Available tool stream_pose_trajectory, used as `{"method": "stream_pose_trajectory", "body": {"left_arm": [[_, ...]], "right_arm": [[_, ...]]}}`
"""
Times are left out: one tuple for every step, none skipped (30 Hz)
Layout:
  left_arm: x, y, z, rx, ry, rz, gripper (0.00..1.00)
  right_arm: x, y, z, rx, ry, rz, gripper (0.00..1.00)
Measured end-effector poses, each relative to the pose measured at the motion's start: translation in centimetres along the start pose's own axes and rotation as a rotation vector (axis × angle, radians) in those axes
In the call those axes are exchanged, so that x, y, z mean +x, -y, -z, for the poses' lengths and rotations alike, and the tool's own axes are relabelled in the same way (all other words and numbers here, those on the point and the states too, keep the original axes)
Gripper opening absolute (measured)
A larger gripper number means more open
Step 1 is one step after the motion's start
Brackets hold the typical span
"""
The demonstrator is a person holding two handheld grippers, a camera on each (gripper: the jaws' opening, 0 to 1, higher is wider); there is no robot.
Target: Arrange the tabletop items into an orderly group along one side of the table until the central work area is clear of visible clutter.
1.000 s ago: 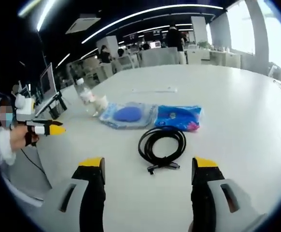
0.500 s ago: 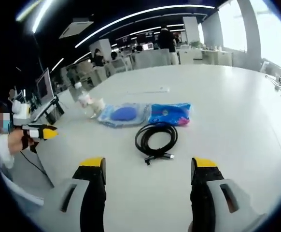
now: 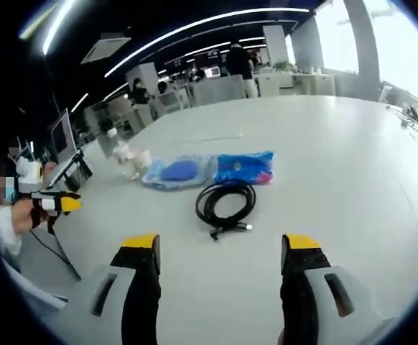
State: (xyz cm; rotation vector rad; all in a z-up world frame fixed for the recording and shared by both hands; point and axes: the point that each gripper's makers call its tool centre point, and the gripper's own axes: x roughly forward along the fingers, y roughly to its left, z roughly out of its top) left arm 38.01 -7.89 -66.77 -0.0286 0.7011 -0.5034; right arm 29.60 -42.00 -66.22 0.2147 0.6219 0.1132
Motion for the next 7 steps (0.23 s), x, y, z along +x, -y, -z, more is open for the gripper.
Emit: {"method": "stream_pose_trajectory", "body": {"left_arm": [[-0.04,-0.1,-0.04,-0.004,0.002,-0.001,0.74],[-0.11,-0.24,-0.08,-0.009,0.003,-0.002,0.74],[-0.18,-0.31,-0.13,-0.011,0.006,-0.003,0.74],[-0.22,-0.43,-0.19,-0.012,0.012,-0.005,0.74],[-0.22,-0.53,-0.18,-0.013,0.013,-0.006,0.74],[-0.18,-0.7,-0.12,-0.016,0.014,-0.009,0.74],[-0.14,-0.86,-0.04,-0.026,0.013,-0.013,0.74]], "right_arm": [[-0.03,-0.05,-0.01,0.005,0.001,0.001,0.67],[-0.01,-0.11,0.0,0.009,0.002,0.002,0.67],[0.06,-0.18,0.03,0.009,0.002,0.002,0.67],[0.19,-0.28,0.05,0.009,0.002,0.0,0.67],[0.43,-0.48,0.15,0.006,-0.005,-0.006,0.67],[0.66,-0.52,0.26,0.002,-0.011,-0.008,0.67],[0.91,-0.52,0.34,-0.001,-0.016,-0.01,0.67]]}}
